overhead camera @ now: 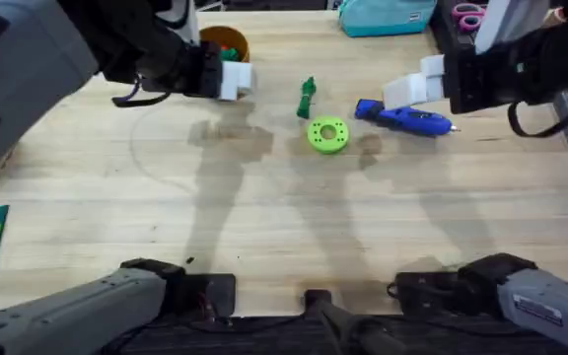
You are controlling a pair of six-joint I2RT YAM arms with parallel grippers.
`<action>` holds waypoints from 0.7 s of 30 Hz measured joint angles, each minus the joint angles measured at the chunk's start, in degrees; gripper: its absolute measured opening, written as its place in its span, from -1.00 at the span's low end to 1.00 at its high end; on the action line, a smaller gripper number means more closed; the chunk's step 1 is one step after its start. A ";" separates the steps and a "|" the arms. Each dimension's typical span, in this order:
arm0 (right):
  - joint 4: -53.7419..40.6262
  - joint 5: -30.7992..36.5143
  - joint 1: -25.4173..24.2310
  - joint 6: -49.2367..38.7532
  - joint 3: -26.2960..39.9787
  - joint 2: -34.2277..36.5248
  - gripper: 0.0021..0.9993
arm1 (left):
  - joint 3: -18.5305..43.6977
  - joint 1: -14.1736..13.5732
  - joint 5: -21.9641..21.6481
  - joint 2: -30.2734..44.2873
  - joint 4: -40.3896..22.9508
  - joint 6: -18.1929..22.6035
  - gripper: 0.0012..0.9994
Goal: Pick up the gripper from the table and insert it into the empty holder that is missing its gripper. Then pick up a screw, insert it into the mounting hole, and use the screwdriver to tighten it. Finally, clean up the table by picking up the vegetable and placing it into the bucket.
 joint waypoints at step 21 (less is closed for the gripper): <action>0.57 0.00 0.00 0.00 -0.02 0.00 0.99 | 27.17 -15.75 -1.54 30.50 -6.16 1.44 0.99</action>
